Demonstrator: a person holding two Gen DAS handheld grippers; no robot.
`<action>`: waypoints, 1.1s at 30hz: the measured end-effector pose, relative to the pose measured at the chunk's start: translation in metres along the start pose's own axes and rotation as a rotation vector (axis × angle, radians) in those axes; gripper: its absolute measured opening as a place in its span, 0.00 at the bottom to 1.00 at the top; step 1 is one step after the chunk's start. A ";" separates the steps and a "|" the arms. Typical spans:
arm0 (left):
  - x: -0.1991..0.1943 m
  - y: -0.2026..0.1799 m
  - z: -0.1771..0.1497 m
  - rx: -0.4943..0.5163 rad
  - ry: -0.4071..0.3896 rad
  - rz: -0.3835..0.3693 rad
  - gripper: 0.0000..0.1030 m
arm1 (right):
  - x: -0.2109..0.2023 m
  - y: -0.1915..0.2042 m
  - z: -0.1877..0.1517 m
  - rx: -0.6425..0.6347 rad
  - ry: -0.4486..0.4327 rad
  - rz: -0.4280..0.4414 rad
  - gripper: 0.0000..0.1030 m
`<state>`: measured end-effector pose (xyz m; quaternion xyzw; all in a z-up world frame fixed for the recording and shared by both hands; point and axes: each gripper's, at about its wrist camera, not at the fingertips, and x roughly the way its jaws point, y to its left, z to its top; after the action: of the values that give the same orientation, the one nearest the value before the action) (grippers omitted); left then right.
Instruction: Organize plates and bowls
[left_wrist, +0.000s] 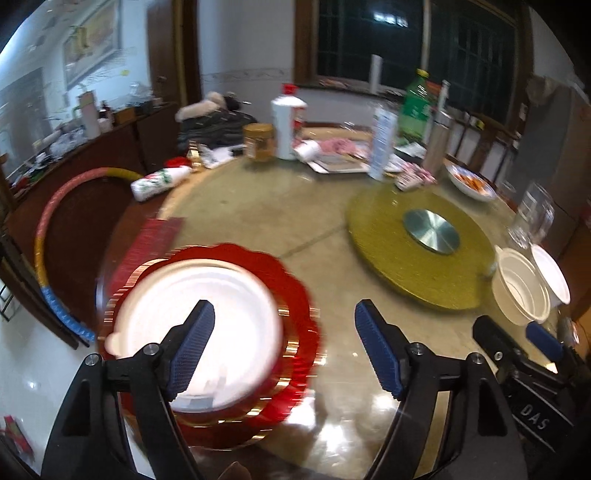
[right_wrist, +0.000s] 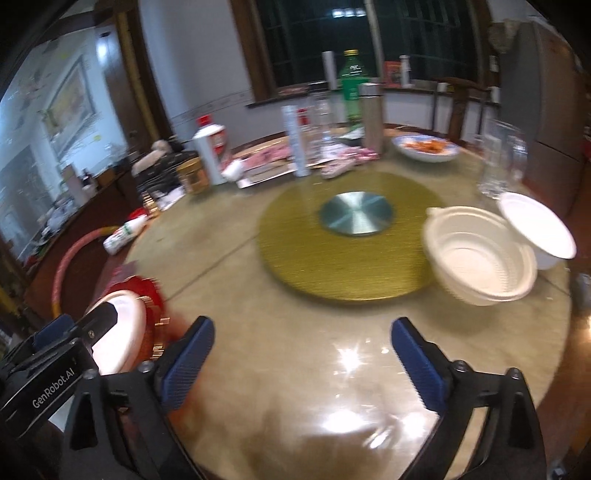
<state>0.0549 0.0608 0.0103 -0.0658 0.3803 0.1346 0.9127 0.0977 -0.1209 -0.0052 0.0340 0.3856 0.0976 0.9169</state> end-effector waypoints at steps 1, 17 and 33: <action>0.003 -0.008 0.000 0.013 0.007 -0.009 0.76 | -0.001 -0.011 0.000 0.012 -0.003 -0.020 0.98; 0.057 -0.153 0.025 0.125 0.123 -0.209 0.76 | -0.016 -0.185 0.014 0.386 0.010 0.003 0.98; 0.096 -0.256 0.022 0.202 0.187 -0.247 0.76 | 0.058 -0.258 0.032 0.582 0.143 0.006 0.55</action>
<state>0.2105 -0.1604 -0.0380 -0.0323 0.4643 -0.0239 0.8848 0.1995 -0.3615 -0.0594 0.2895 0.4609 -0.0119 0.8388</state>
